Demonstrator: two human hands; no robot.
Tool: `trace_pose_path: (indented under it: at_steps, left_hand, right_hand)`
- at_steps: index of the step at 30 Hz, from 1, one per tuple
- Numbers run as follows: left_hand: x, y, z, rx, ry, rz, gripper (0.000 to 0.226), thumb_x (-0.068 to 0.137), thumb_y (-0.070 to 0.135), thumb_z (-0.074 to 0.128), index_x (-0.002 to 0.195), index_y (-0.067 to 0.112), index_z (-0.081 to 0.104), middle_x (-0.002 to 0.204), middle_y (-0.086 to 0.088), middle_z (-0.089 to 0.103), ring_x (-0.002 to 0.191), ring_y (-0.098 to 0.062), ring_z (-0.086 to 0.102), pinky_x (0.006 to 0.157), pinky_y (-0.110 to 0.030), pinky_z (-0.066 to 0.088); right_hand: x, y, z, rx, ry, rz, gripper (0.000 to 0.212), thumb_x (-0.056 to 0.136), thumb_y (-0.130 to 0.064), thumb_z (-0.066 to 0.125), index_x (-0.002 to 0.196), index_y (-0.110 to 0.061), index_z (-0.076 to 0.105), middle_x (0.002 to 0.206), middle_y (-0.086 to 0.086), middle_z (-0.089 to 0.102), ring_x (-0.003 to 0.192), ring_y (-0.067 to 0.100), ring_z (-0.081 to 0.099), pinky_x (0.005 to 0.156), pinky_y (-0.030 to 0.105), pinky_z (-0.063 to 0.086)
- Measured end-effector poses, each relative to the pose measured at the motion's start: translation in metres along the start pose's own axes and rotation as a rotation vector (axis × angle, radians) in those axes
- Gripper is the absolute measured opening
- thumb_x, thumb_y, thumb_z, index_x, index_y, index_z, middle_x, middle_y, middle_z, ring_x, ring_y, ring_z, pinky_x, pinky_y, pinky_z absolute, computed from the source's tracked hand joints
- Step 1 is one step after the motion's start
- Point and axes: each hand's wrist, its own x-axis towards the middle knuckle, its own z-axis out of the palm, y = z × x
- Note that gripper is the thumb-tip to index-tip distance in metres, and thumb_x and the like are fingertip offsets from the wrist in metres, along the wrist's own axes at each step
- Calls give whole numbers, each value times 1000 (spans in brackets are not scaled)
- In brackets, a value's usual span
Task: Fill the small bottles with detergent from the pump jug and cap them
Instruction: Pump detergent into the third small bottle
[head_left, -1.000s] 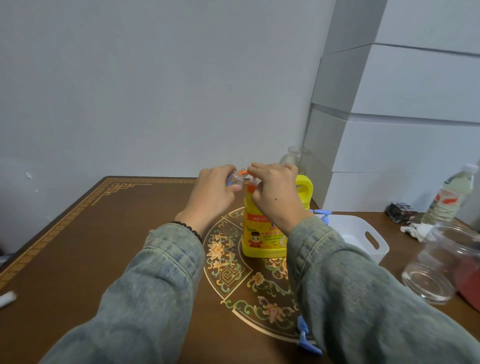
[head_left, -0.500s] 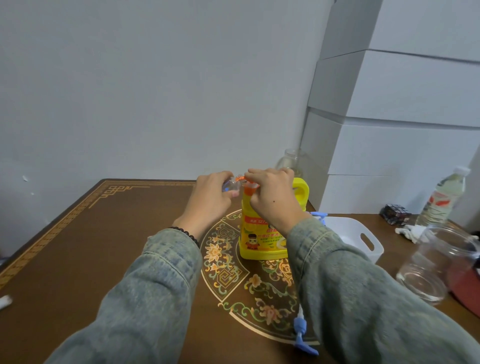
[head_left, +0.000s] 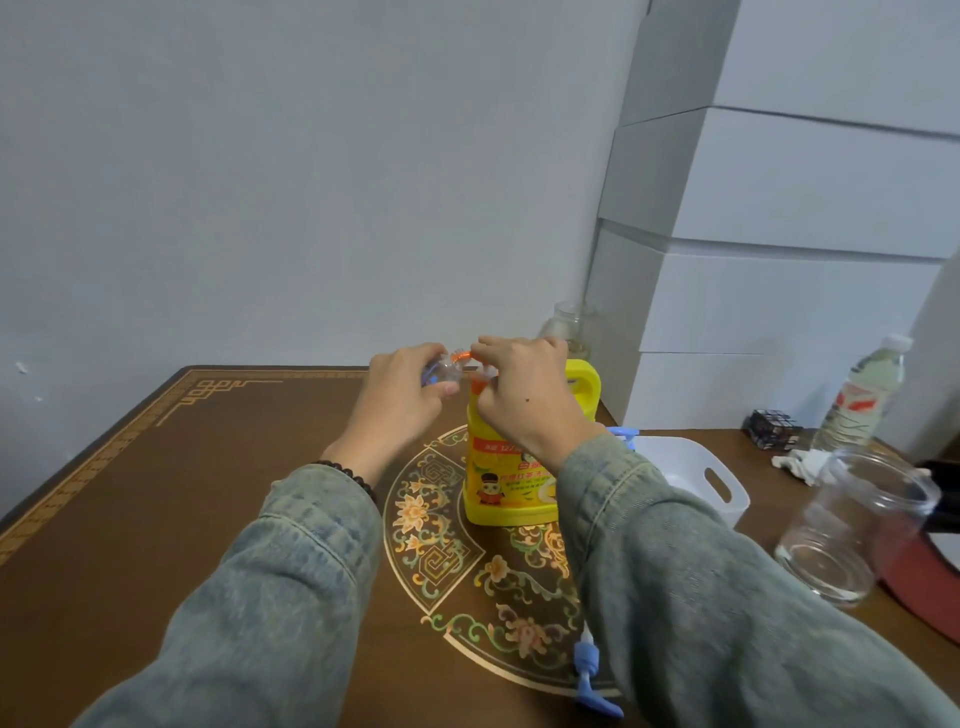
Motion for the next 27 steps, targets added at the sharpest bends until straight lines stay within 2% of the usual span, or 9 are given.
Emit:
trace_pose_path:
  at_steps: [2,5,10,15,19,23,27]
  left_hand:
    - [2,2,-3,5,1,13,33,85,22,69,116,11,64,114,-12,69,113,-30,58,92,-36,44]
    - [1,1,0,1,-12,-1,36,85,22,69,119,12,63,117,-13,68,116,-30,57,96,-39,44]
    - [-5,3,-1,-5,-20,3,32,85,20,70,113,7,65,110,-14,70,108,-31,61,90,-37,46]
    - [0,7,-5,15,-7,20,33,86,22,68,116,10,64,112,-12,69,110,-29,60,90,-36,45]
    - [-6,3,2,17,-18,9,29,84,23,69,111,12,66,106,-9,71,104,-27,61,86,-35,46]
    - [-2,6,-4,17,-6,17,28,83,22,70,110,12,67,104,-11,71,101,-28,62,85,-35,46]
    - [0,9,-4,13,6,14,34,84,23,70,116,12,65,112,-12,69,108,-29,61,89,-35,46]
  right_hand:
    - [4,2,-1,-5,32,-14,23,69,-13,48,82,-20,66,82,-5,67,84,20,63,74,34,21]
    - [0,5,3,10,33,-8,18,66,-14,44,73,-20,59,72,-5,61,79,22,63,71,32,19]
    - [-3,1,2,8,1,-11,11,65,-15,44,68,-21,53,69,-4,58,75,25,63,72,33,19]
    - [3,1,-3,-15,-12,-5,22,68,-13,50,81,-19,67,86,-2,70,87,24,65,80,36,28]
    - [-7,2,8,-6,-6,25,12,64,-12,49,69,-22,54,71,-3,61,75,25,64,75,35,26]
    - [-3,1,0,22,-8,19,24,69,-14,45,83,-21,64,81,-4,65,84,24,64,92,40,29]
    - [2,1,-4,25,-27,38,28,73,-13,51,93,-19,71,100,1,72,98,25,65,100,42,27]
